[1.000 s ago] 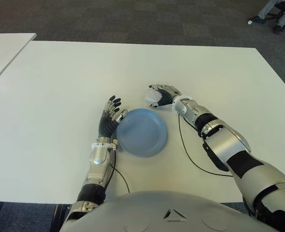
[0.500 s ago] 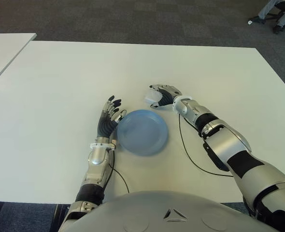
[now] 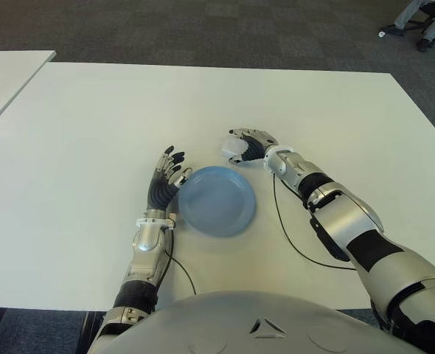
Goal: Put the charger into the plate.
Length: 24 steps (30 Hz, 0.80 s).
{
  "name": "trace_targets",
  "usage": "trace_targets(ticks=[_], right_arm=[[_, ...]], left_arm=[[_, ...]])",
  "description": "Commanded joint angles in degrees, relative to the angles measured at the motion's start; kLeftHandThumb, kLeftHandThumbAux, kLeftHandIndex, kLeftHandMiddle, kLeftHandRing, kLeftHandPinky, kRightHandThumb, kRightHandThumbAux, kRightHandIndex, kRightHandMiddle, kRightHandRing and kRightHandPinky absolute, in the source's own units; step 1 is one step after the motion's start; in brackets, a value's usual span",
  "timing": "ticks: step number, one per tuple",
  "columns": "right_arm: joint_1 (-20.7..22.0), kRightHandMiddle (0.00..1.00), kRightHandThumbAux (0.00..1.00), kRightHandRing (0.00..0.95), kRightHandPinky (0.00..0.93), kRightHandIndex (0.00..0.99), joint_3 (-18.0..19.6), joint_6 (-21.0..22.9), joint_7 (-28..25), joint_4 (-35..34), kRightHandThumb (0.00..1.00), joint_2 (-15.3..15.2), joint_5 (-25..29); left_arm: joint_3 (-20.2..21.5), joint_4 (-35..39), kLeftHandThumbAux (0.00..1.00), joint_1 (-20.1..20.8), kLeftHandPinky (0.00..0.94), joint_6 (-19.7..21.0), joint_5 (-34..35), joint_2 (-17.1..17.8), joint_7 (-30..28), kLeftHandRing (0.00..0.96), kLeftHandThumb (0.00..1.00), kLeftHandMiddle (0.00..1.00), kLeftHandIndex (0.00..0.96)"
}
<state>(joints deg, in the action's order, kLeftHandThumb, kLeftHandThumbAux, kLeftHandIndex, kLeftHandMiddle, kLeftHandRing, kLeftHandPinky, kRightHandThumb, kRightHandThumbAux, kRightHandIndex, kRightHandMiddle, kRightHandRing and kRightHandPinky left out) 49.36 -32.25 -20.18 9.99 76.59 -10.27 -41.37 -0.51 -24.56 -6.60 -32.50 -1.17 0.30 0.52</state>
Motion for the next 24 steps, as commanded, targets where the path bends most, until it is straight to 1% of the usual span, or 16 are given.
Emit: trace_targets(ticks=[1,5,9,11,12,13,15,17,18,19,20,21,24], right_arm=[[-1.60,0.142,0.536,0.192,0.259,0.033,0.15,2.66,-0.49,1.12,0.406,-0.71,0.15],[-1.68,0.135,0.527,0.182,0.250,0.030,0.34,3.04,-0.58,1.10,0.407,-0.65,0.37],[-1.69,0.152,0.517,0.203,0.282,0.038,0.52,3.61,-0.75,1.07,0.403,-0.57,0.53],[-1.70,0.185,0.519,0.236,0.323,0.077,0.51,4.01,-0.62,1.06,0.407,-0.49,0.48],[-1.70,0.210,0.522,0.259,0.352,0.111,0.50,4.14,-0.55,1.05,0.413,-0.46,0.45],[-1.70,0.219,0.522,0.267,0.363,0.123,0.42,4.45,-0.32,1.04,0.416,-0.41,0.33],[-1.70,0.279,0.528,0.319,0.411,0.212,0.26,5.33,0.18,1.00,0.446,-0.22,0.12],[-1.76,0.338,0.532,0.365,0.440,0.281,0.14,6.64,0.78,0.94,0.488,0.17,-0.02],[-1.79,0.408,0.534,0.416,0.466,0.330,0.10,7.23,1.03,0.90,0.526,0.35,-0.06],[-1.78,0.433,0.535,0.435,0.475,0.348,0.10,8.07,1.35,0.89,0.540,0.54,-0.07],[-1.77,0.480,0.596,0.481,0.502,0.376,0.09,8.65,1.57,0.89,0.601,0.66,-0.07],[-1.73,0.511,0.635,0.511,0.519,0.394,-0.15,9.98,2.14,0.85,0.640,0.99,-0.33],[-1.57,0.509,0.665,0.599,0.571,0.393,-0.98,12.82,3.41,0.68,0.775,1.76,-1.14]], left_arm=[[0.46,-1.84,0.598,-1.93,0.189,1.19,-0.13,0.38,-0.17,0.202,0.000,0.220,0.071],[0.46,-1.89,0.596,-1.99,0.192,0.72,-0.23,0.42,-0.14,0.207,0.000,0.224,0.075],[0.43,-1.85,0.593,-2.03,0.175,0.54,-0.23,0.44,-0.20,0.209,0.000,0.228,0.077],[0.46,-1.92,0.596,-2.00,0.181,0.48,-0.23,0.42,-0.15,0.209,0.000,0.228,0.077],[0.47,-1.94,0.598,-1.99,0.185,0.46,-0.23,0.42,-0.13,0.210,0.000,0.229,0.078],[0.49,-1.99,0.599,-1.98,0.186,0.42,-0.24,0.40,-0.08,0.210,0.000,0.229,0.078],[0.51,-2.08,0.601,-1.96,0.187,0.29,-0.28,0.36,0.01,0.211,0.000,0.230,0.078],[0.54,-2.22,0.602,-1.94,0.190,0.12,-0.28,0.34,0.05,0.212,0.000,0.231,0.078],[0.55,-2.29,0.602,-1.92,0.189,0.06,-0.27,0.33,0.05,0.212,0.000,0.231,0.077],[0.56,-2.37,0.601,-1.90,0.188,-0.03,-0.23,0.33,0.00,0.213,0.000,0.231,0.077],[0.57,-2.42,0.600,-1.89,0.186,-0.09,-0.21,0.33,-0.02,0.213,0.000,0.231,0.076],[0.57,-2.55,0.600,-1.86,0.185,-0.36,-0.18,0.35,-0.09,0.212,0.000,0.231,0.075],[0.63,-3.09,0.596,-1.57,0.182,-0.94,-0.14,0.40,-0.14,0.211,0.000,0.228,0.066]])
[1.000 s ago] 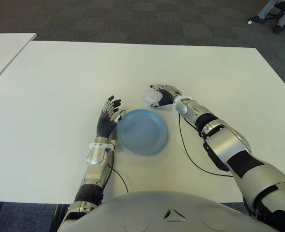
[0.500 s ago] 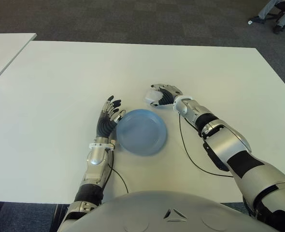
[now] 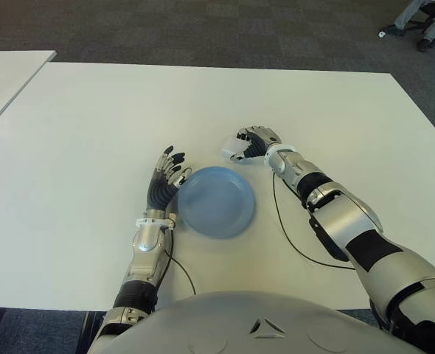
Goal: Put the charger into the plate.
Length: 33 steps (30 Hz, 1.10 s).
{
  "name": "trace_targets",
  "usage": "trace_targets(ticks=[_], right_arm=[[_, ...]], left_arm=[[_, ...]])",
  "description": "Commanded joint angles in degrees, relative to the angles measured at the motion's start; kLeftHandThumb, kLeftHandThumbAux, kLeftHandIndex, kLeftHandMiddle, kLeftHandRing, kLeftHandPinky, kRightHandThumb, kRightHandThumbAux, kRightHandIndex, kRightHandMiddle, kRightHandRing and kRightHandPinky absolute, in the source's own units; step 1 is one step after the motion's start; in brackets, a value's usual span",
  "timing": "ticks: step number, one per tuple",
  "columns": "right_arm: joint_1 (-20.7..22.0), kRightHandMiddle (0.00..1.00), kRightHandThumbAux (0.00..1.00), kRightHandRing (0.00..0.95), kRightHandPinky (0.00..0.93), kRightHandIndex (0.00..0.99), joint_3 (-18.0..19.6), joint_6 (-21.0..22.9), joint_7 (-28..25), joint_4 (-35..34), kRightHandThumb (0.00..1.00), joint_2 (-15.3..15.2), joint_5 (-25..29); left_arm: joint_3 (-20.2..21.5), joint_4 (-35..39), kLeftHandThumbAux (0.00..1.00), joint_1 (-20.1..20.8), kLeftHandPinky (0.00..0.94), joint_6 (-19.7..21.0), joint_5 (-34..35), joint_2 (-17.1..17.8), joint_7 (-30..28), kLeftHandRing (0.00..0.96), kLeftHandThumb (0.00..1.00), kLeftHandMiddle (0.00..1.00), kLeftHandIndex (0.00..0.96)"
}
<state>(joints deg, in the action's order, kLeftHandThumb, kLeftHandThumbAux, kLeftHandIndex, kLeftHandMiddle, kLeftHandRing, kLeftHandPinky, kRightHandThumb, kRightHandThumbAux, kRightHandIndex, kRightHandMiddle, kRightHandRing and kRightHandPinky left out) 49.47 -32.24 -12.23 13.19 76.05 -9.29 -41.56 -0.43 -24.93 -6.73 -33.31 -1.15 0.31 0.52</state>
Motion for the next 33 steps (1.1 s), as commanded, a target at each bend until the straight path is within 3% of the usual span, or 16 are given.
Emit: trace_targets(ticks=[1,5,9,18,23,30,31,33], right_arm=[[-1.63,0.509,0.667,0.608,0.577,0.393,-1.21,5.45,0.63,1.16,0.788,0.94,-1.17],[-1.40,0.499,0.675,0.634,0.595,0.403,-1.84,7.00,1.88,0.88,0.834,1.43,-1.65],[-1.31,0.478,0.657,0.509,0.589,0.446,-2.33,7.39,2.14,0.83,0.929,1.45,-1.86],[-1.07,0.479,0.650,0.471,0.597,0.468,-3.66,6.67,2.73,0.67,0.956,1.15,-2.23],[-1.09,0.487,0.657,0.502,0.732,0.404,-3.76,6.65,3.49,0.64,0.950,1.04,-2.00],[-1.07,0.496,0.659,0.515,0.793,0.386,-3.50,6.61,4.21,0.52,0.948,0.90,-1.66],[-1.08,0.506,0.666,0.620,0.804,0.390,-3.48,6.53,4.31,0.51,0.912,0.85,-1.65],[-1.09,0.515,0.672,0.713,0.814,0.394,-3.53,6.37,4.56,0.46,0.880,0.74,-1.70]], left_arm=[[0.57,-2.83,0.596,-1.40,0.182,-0.23,-0.14,0.38,-0.14,0.210,0.000,0.228,0.066],[0.66,-3.37,0.594,-1.14,0.189,-0.49,0.00,0.27,-0.08,0.213,0.000,0.228,0.062],[0.76,-3.54,0.593,-1.08,0.177,-0.53,0.10,0.18,-0.05,0.216,0.000,0.232,0.066],[0.73,-3.65,0.569,-0.79,0.156,-0.40,-0.25,-0.07,0.31,0.220,0.000,0.235,0.066],[0.75,-3.97,0.563,-0.62,0.146,-0.68,-0.03,-0.19,0.13,0.215,0.000,0.234,0.067],[0.87,-4.44,0.553,-0.35,0.163,-1.03,-0.08,-0.40,0.37,0.222,0.000,0.240,0.067],[0.89,-4.50,0.551,-0.31,0.164,-1.08,-0.09,-0.43,0.41,0.224,0.000,0.243,0.067],[0.95,-4.59,0.550,-0.24,0.168,-1.17,-0.02,-0.47,0.36,0.226,0.000,0.245,0.066]])
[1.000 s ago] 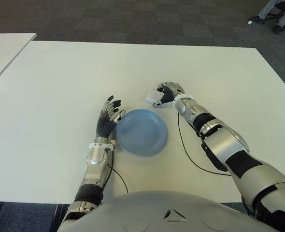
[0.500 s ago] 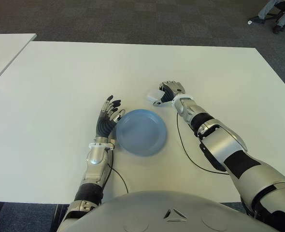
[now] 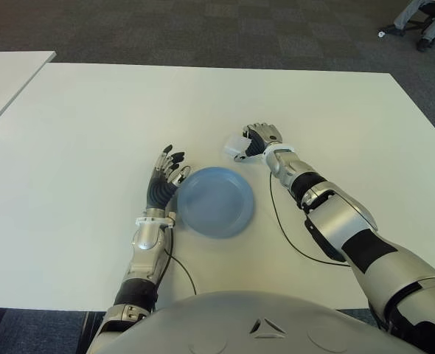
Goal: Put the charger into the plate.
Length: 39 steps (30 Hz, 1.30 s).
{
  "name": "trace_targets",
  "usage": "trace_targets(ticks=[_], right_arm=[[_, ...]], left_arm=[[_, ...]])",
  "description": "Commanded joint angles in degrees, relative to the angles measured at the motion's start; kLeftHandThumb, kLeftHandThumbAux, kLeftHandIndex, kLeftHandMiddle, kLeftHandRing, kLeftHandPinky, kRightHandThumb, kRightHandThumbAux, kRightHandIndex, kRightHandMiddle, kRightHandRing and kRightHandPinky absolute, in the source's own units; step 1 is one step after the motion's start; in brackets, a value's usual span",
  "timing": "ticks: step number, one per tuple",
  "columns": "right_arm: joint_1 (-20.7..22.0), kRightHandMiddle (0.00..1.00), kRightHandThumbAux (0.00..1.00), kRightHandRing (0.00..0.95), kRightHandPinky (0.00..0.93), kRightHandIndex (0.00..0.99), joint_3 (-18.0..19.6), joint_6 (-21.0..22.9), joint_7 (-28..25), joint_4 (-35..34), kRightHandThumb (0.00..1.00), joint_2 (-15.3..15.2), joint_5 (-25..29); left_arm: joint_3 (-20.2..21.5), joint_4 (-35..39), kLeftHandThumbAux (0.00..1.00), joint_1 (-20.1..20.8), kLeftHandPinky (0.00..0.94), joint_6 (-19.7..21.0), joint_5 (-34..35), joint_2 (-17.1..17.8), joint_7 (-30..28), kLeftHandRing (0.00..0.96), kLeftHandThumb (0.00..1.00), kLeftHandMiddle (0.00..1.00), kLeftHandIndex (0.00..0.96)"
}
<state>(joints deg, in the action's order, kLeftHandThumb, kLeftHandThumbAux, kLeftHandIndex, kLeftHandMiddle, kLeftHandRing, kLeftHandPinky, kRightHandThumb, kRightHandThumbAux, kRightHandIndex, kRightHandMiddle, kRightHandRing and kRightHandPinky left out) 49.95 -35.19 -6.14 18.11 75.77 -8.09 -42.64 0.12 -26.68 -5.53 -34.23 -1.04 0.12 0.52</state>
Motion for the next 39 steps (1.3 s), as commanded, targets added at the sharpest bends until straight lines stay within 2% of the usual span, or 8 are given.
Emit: trace_targets(ticks=[1,7,17,19,22,26,34,39], right_arm=[[-1.58,0.519,0.674,0.749,0.818,0.395,-0.61,0.25,-0.27,0.73,0.868,-0.47,-0.64],[-1.56,0.525,0.678,0.811,0.833,0.399,-0.63,0.17,0.06,0.56,0.849,-0.67,-0.63],[-0.91,0.528,0.677,0.826,0.811,0.401,-0.36,-0.17,0.69,0.16,0.848,-1.02,-0.41],[-0.09,0.500,0.676,0.732,0.713,0.418,-0.04,-0.21,0.39,-0.18,0.850,-1.00,-0.11],[1.68,0.485,0.673,0.665,0.641,0.437,0.66,-0.30,-0.51,-1.42,0.853,-0.94,0.52],[2.84,0.509,0.654,0.503,0.548,0.458,1.47,-0.87,-1.15,-3.38,0.937,-1.22,1.18],[2.32,0.490,0.651,0.470,0.526,0.463,2.53,-3.28,-1.37,-9.08,0.957,-2.70,1.84],[1.69,0.483,0.657,0.489,0.613,0.417,3.07,-5.32,-1.17,-11.44,0.951,-3.42,1.88]], left_arm=[[0.44,-2.87,0.549,-1.42,0.171,-0.31,-0.09,-0.29,0.30,0.226,0.000,0.245,0.065],[0.61,-2.85,0.549,-1.40,0.174,-0.19,-0.10,-0.32,0.15,0.217,0.000,0.235,0.060],[0.94,-3.00,0.554,-1.22,0.141,0.34,-0.40,-0.65,0.31,0.207,0.000,0.226,0.059],[1.00,-3.05,0.552,-1.20,0.161,0.39,-0.45,-0.74,0.43,0.212,0.000,0.226,0.058],[1.18,-3.36,0.551,-1.03,0.167,0.21,-0.41,-0.83,0.53,0.217,0.000,0.229,0.060],[1.40,-3.80,0.553,-0.70,0.163,-0.14,-0.50,-0.96,0.77,0.224,0.000,0.239,0.068],[1.63,-5.07,0.535,0.31,0.184,-0.37,0.02,-0.47,-0.18,0.232,0.000,0.245,0.066],[1.87,-6.28,0.537,0.98,0.202,-1.13,0.64,-0.24,-0.70,0.240,0.000,0.256,0.066]])
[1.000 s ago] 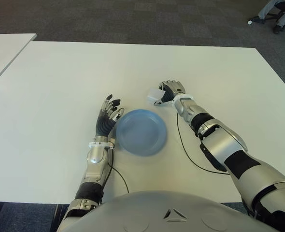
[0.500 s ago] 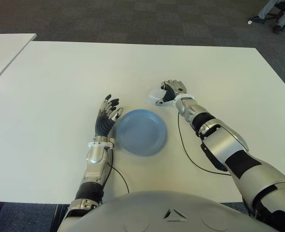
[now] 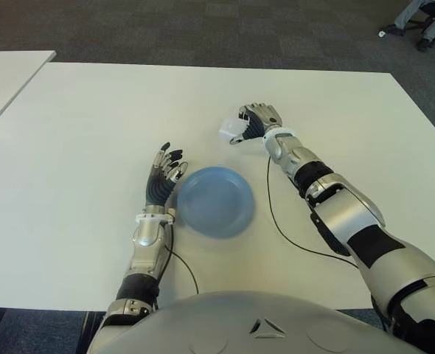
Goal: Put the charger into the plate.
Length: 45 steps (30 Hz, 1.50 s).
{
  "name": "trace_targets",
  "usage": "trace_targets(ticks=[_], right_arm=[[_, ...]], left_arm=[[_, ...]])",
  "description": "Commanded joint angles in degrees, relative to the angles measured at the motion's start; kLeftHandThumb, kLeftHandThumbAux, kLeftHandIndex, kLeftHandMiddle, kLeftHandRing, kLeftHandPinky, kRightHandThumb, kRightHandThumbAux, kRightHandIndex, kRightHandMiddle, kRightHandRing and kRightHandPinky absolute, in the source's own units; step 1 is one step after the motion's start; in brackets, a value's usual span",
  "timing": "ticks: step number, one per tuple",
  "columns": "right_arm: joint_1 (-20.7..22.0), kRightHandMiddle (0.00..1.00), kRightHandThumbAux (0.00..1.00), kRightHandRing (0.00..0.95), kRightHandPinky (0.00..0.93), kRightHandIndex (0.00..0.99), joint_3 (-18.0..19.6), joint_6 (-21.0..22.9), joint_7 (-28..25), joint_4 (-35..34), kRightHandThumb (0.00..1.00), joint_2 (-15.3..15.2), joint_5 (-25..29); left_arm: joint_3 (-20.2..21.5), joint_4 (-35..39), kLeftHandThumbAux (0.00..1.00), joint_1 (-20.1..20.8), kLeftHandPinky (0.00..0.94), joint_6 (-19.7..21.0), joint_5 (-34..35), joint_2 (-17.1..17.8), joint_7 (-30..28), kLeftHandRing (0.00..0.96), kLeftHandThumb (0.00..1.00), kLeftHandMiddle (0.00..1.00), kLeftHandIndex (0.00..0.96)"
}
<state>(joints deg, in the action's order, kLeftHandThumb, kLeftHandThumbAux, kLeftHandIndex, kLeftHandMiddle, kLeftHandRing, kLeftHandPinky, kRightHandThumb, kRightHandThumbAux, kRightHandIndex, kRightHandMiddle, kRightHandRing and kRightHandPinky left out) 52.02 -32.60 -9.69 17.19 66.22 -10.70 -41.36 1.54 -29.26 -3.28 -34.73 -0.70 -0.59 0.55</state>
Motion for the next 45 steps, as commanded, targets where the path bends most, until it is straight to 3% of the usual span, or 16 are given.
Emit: trace_targets(ticks=[1,21,27,32,45], right_arm=[[-0.48,0.484,0.658,0.493,0.626,0.408,0.56,-1.95,-0.27,-2.19,0.950,-0.91,0.57],[-8.60,0.503,0.657,0.517,0.787,0.388,2.55,-2.33,-6.17,-25.54,0.953,-4.83,0.49],[-13.47,0.502,0.657,0.517,0.785,0.387,3.51,-2.62,-8.84,-33.80,0.953,-6.29,0.89],[-19.79,0.503,0.657,0.517,0.790,0.388,4.32,-3.18,-14.09,-44.10,0.953,-8.64,2.34],[-32.38,0.503,0.657,0.518,0.815,0.389,6.01,-2.69,-24.92,-60.62,0.954,-12.52,4.93]], left_arm=[[0.45,-3.81,0.539,-1.22,0.204,-0.70,0.36,0.49,-0.76,0.242,0.000,0.257,0.066],[1.20,-6.12,0.553,0.27,0.193,-0.03,0.04,0.25,1.02,0.246,0.000,0.267,0.084],[1.50,-7.15,0.556,0.89,0.208,-0.58,0.32,-0.13,0.96,0.259,0.000,0.278,0.088],[1.83,-7.43,0.555,1.15,0.227,-0.67,0.38,-0.29,0.77,0.274,0.000,0.287,0.086],[2.52,-8.12,0.557,1.61,0.217,-0.19,1.31,-0.50,0.08,0.258,0.000,0.270,0.097]])
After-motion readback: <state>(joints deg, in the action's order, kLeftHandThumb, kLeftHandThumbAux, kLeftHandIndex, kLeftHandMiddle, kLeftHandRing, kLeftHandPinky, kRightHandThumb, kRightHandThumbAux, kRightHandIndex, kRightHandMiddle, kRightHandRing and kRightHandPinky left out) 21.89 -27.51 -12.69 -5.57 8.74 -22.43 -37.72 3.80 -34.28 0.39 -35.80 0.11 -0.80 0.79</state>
